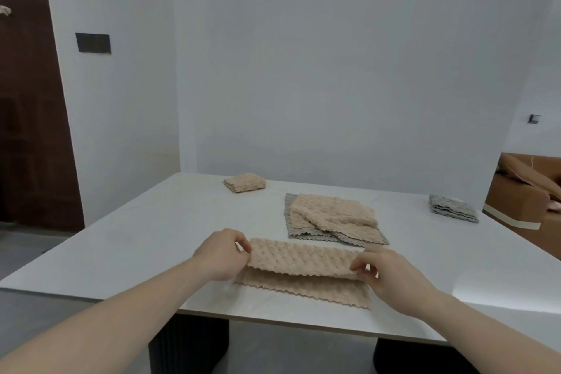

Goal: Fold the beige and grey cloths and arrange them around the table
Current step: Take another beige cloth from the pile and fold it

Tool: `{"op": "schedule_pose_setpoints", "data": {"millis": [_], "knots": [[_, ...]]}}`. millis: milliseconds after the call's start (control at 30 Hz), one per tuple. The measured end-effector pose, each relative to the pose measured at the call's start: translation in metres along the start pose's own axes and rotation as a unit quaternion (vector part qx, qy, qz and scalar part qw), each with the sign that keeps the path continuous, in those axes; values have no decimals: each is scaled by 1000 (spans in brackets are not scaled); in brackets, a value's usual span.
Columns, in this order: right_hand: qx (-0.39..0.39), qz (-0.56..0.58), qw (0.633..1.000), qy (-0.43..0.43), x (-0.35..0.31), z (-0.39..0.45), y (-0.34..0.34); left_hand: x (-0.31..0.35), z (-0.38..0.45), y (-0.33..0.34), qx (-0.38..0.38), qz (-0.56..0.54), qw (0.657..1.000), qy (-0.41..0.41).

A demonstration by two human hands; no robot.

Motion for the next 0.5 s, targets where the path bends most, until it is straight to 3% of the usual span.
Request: {"op": "schedule_pose_setpoints", "data": {"millis": [500], "knots": [[-70,17,997,-5,-11,-17,16,-11,-7,14,46,113,993,3]]}}
Point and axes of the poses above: each hand's wrist, its own z-axis towards the middle knuckle, its own y-axis out of the palm, x = y × z, the point moved 4 cm from there along z, towards the middle knuckle, and after that the axes turned 11 degrees about -y, right-handed, at the moved point
